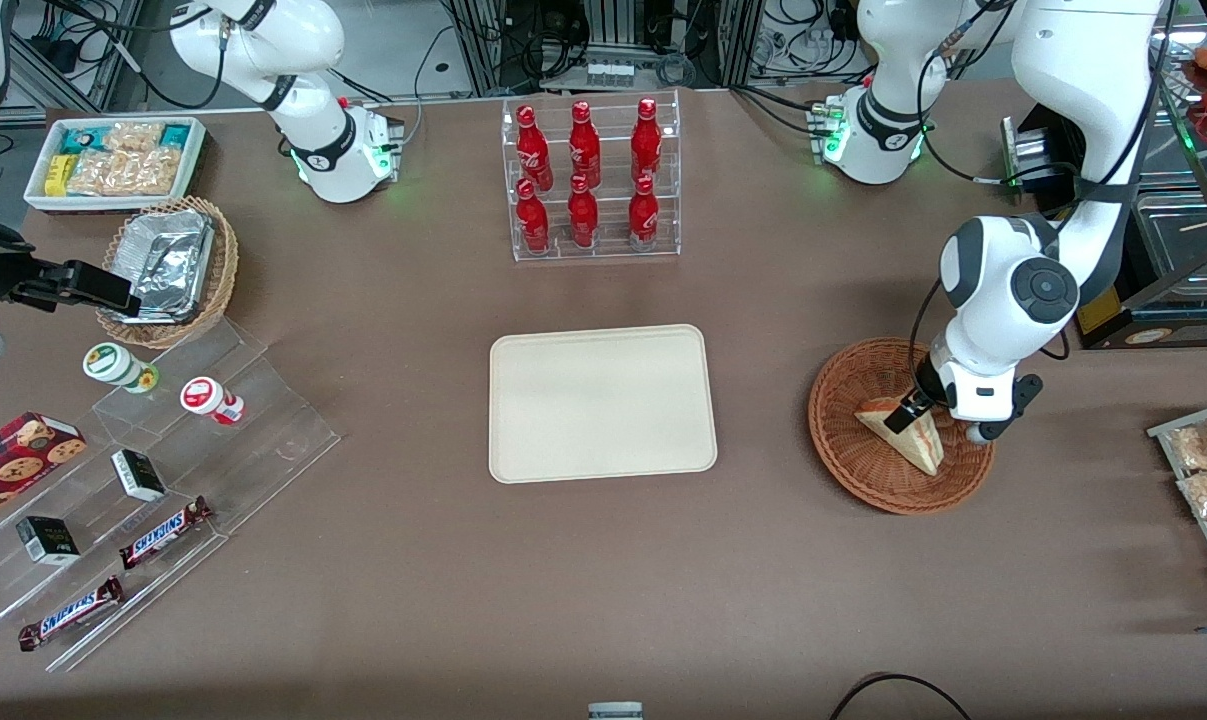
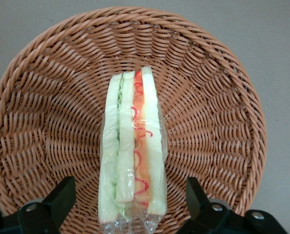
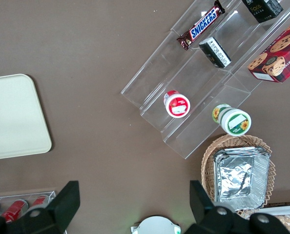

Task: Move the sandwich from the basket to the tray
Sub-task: 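Lower the open left gripper around the sandwich in the basket, then close the left gripper on the sandwich and lift it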

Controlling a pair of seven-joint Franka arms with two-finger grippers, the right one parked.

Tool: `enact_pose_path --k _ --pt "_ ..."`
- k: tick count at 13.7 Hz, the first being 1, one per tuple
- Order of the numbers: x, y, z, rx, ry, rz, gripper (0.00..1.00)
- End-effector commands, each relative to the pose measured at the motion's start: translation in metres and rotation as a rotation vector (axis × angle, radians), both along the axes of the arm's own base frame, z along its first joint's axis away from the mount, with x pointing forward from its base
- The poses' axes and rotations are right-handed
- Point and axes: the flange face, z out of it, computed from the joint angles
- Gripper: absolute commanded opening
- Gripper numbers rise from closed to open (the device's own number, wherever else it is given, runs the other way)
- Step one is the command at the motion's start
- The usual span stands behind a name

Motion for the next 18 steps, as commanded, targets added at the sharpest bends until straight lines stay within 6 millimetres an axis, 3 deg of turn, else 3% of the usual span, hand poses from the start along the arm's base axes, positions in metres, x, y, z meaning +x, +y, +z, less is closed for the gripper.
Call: enact_pose_path --k 1,2,3,5,8,11,15,18 --pt "-0.002 -0.002 -0.007 -0.002 -0.008 0.014 0.87" --pt "-0.002 -0.002 -0.008 -0.002 -0.005 0.016 0.68" --pt "-0.001 -0.002 -0.009 -0.002 -0.005 0.014 0.42" --pt "0.001 -0.003 -0.009 -0.003 -0.003 0.015 0.04" --pt "0.010 -0.005 0.014 0.010 0.007 -0.008 0.00" --pt "0.021 -0.008 0.070 0.039 0.073 -0.035 0.00" --pt "0.039 -0.062 0.148 0.063 0.117 -0.131 0.00" --pt "0.042 -0.122 0.184 0.065 0.113 -0.217 0.00"
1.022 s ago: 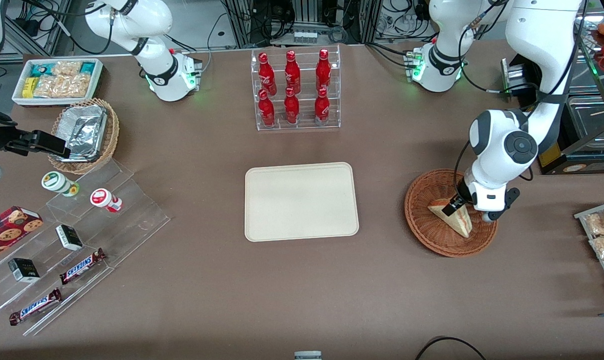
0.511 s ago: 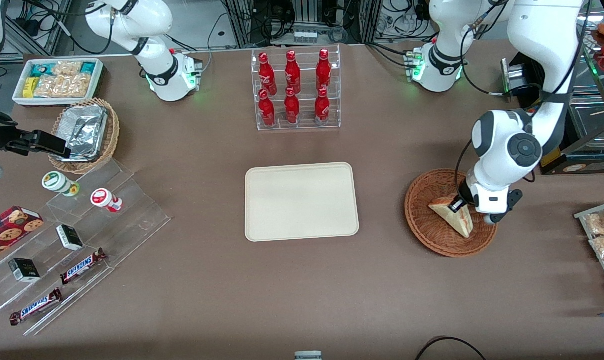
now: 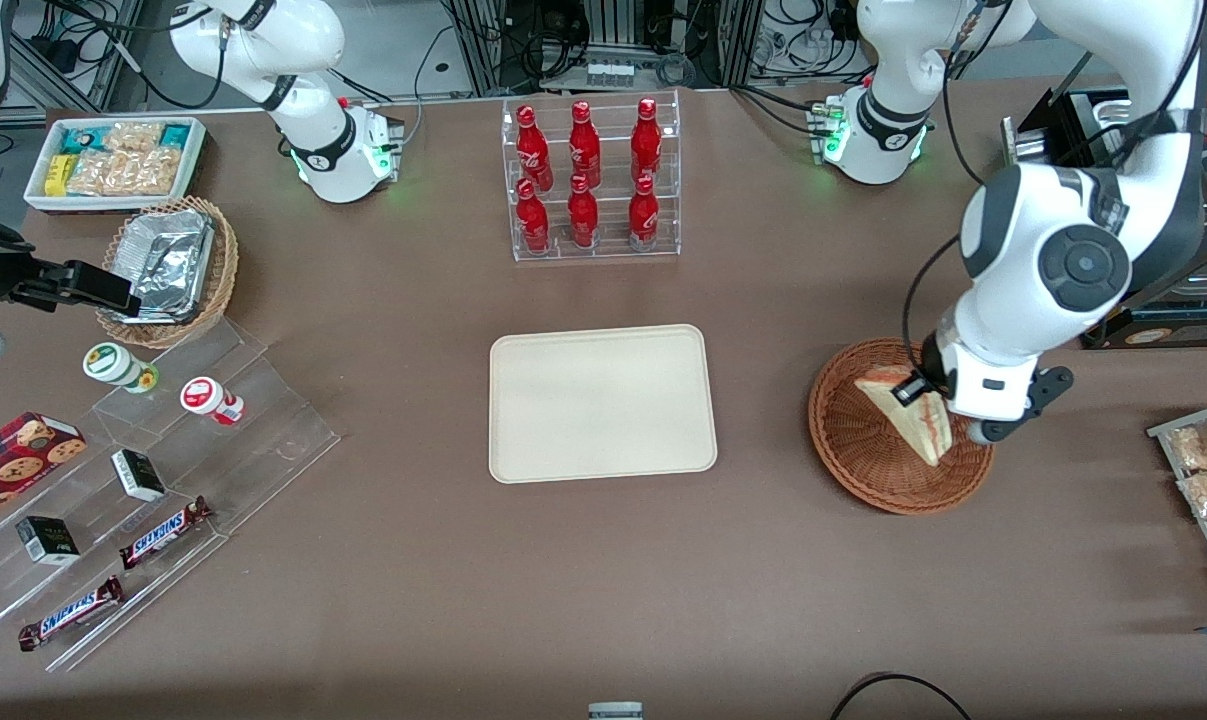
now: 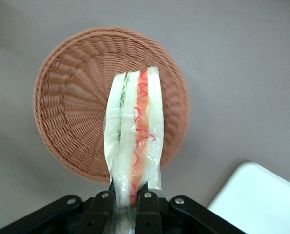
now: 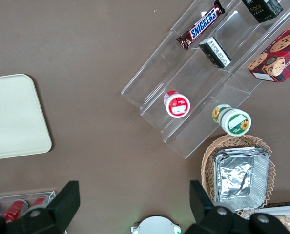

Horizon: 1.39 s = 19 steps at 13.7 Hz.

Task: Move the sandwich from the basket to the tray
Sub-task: 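Close the left gripper on the sandwich and lift it, then carry the held sandwich over to the cream tray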

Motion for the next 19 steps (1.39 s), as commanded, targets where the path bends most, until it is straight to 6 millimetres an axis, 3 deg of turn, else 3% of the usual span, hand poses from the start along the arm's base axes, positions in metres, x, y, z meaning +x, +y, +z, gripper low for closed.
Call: enact_pose_path --k 1,3,8,10,15,19 --pt "0.005 -0.054 0.020 0.009 -0.002 -0.084 0.00" --pt "-0.007 -0.094 0.026 0.001 -0.012 -0.140 0.00" --pt "-0.034 -0.191 0.007 -0.004 -0.001 -0.295 0.00" --pt "-0.038 -0.221 -0.007 -0.006 0.012 -0.338 0.00" --pt "-0.071 -0.319 -0.060 -0.005 0.041 -0.478 0.00" --pt "-0.093 -0.370 -0.104 -0.041 -0.016 -0.554 0.00"
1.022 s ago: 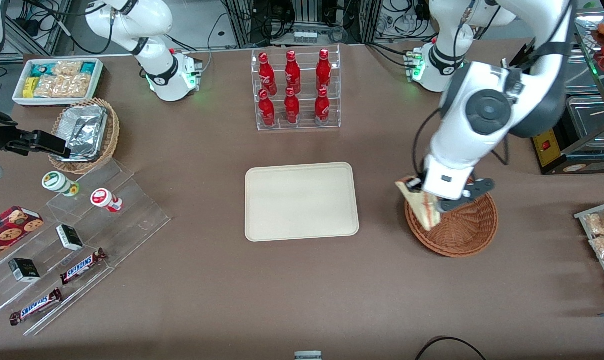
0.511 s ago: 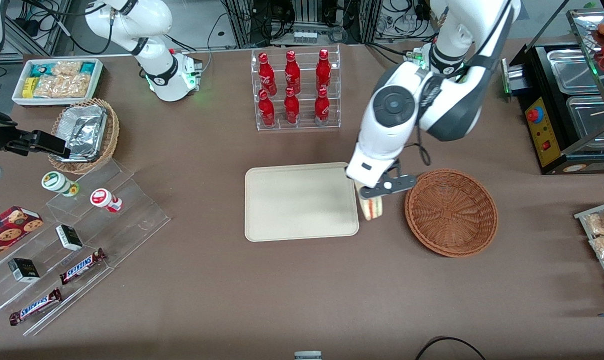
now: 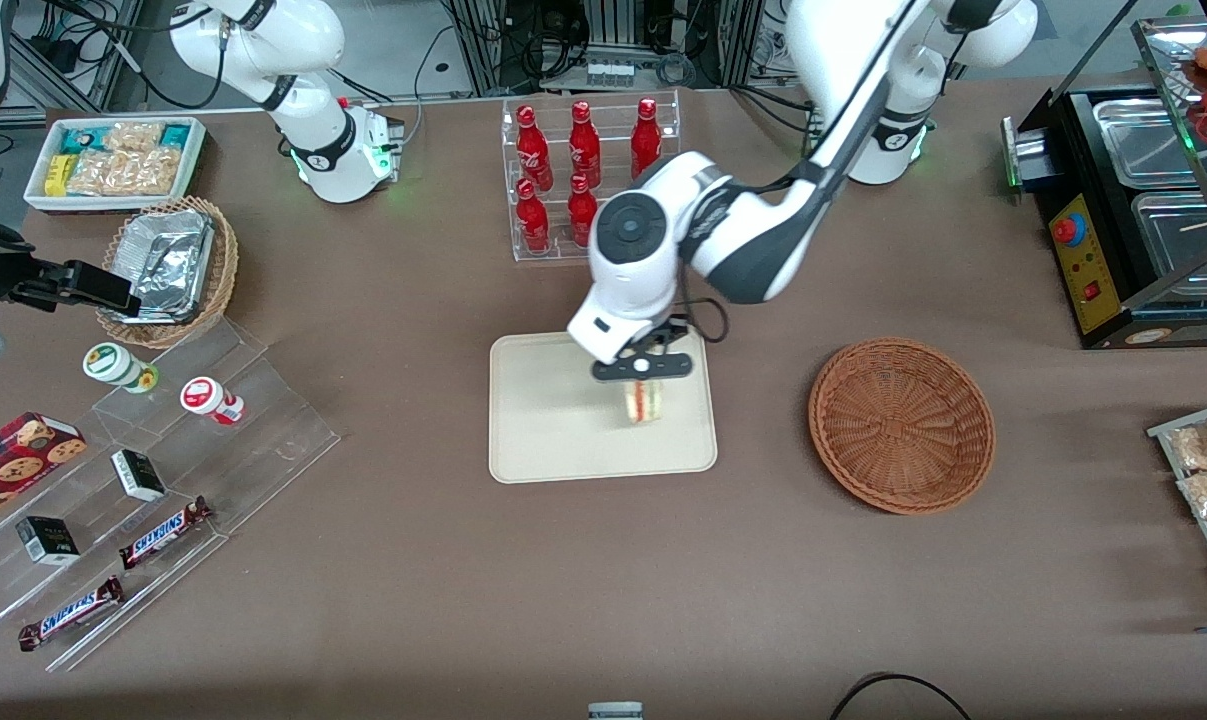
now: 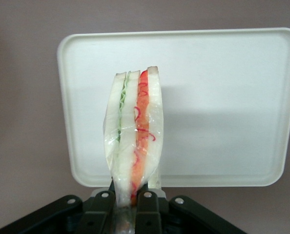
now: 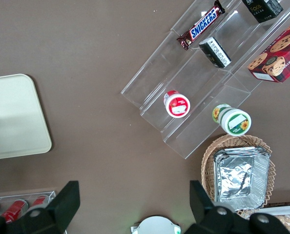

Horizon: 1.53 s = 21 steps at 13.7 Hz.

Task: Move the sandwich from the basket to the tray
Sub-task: 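Carry the held sandwich over to the cream tray, then lower the sandwich onto the tray and open the left gripper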

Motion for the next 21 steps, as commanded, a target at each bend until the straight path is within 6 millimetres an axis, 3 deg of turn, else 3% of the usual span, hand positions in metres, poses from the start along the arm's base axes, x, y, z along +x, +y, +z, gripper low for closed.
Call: enact_pose_path --k 1,7,15,16,17,18,21 --pt "-0.007 -0.030 -0.019 -0.021 -0.050 -0.038 0.00" --pt "-0.003 -0.038 -0.065 -0.036 -0.083 -0.018 0.00" --pt "-0.009 -0.032 -0.098 -0.009 -0.067 0.012 0.00" --pt "-0.009 -0.032 -0.099 -0.007 -0.070 0.009 0.05" --pt "-0.009 -0.032 -0.100 -0.005 -0.069 0.009 0.40" --pt "-0.009 -0.032 -0.100 -0.003 -0.069 0.006 0.98" --pt "-0.004 -0.031 -0.085 -0.017 -0.081 0.032 1.00"
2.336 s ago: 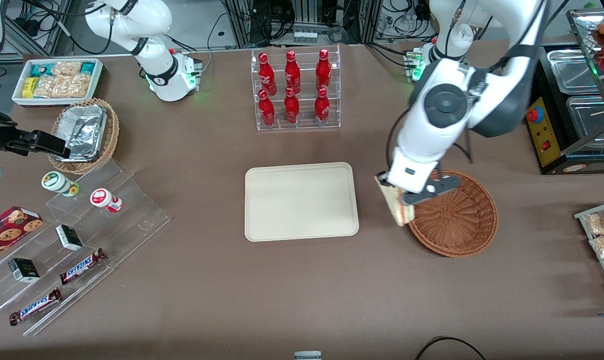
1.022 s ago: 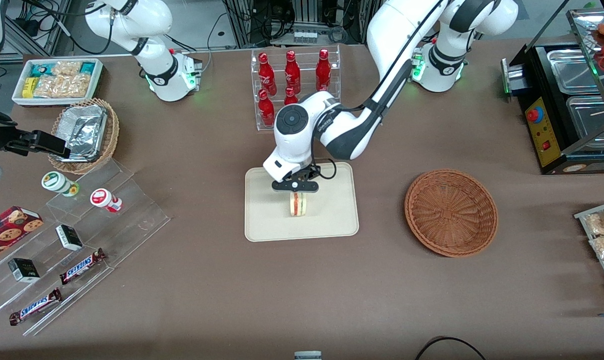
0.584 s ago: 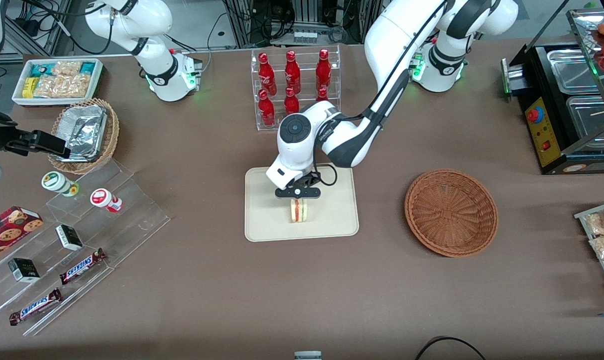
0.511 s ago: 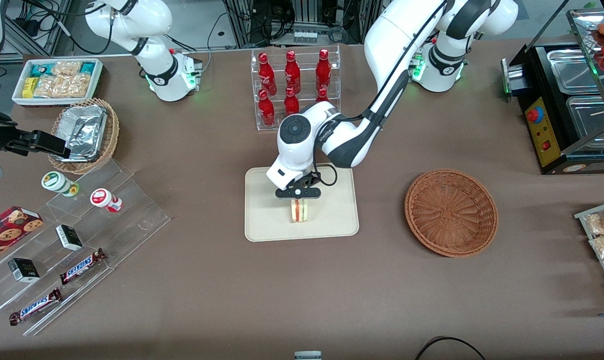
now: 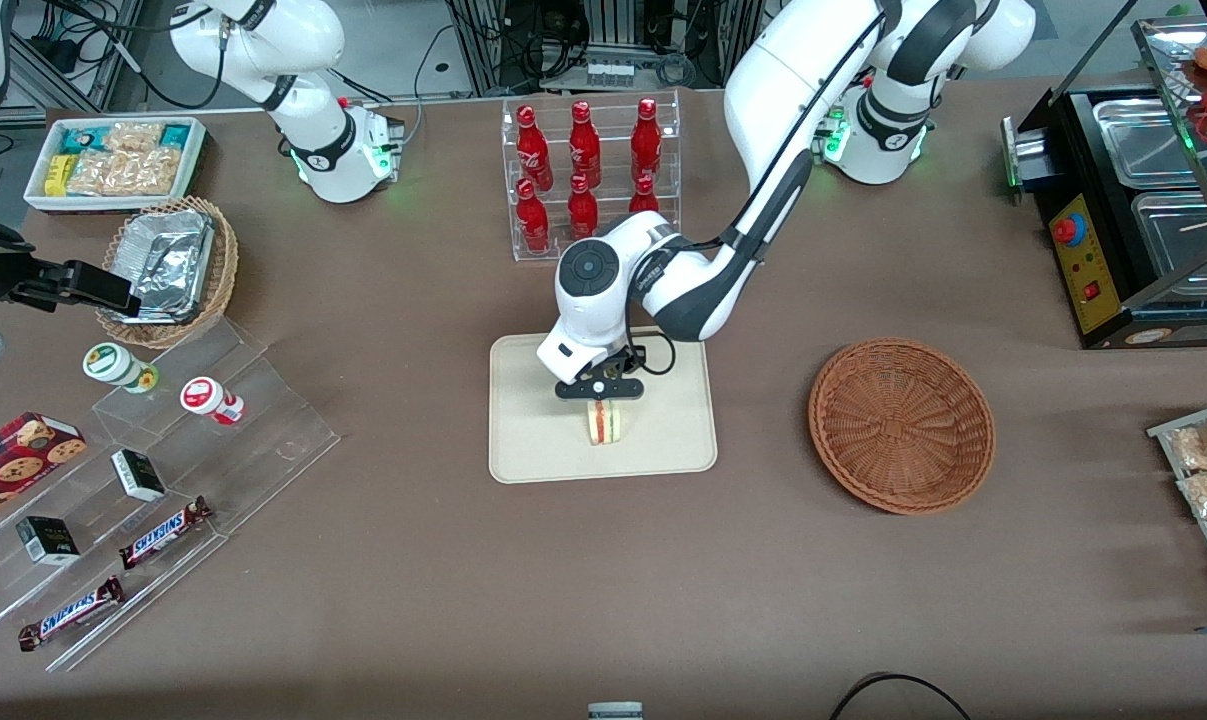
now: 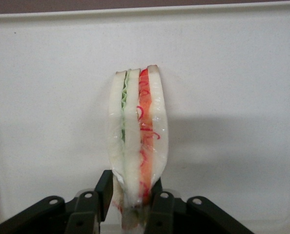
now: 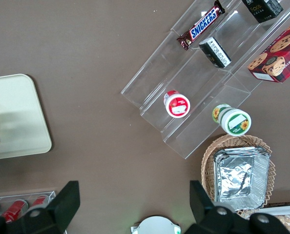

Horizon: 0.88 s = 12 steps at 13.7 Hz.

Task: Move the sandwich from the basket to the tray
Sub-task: 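Lower the sandwich onto the tray and open the left gripper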

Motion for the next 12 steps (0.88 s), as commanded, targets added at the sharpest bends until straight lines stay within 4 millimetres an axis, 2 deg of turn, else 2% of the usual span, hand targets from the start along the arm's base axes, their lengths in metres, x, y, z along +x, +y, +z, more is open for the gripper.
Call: enact_pose_path --k 1,3,6,8,12 --pt "0.005 0.001 0.030 -0.009 -0.037 0.034 1.00" --pt "0.010 0.006 0.067 -0.020 -0.057 0.048 1.00" --pt "0.029 0.030 0.130 -0.036 -0.108 0.102 1.00" --pt "0.041 0.054 0.173 -0.038 -0.139 0.178 1.00" --pt "0.057 0.098 0.231 -0.048 -0.169 0.263 1.00"
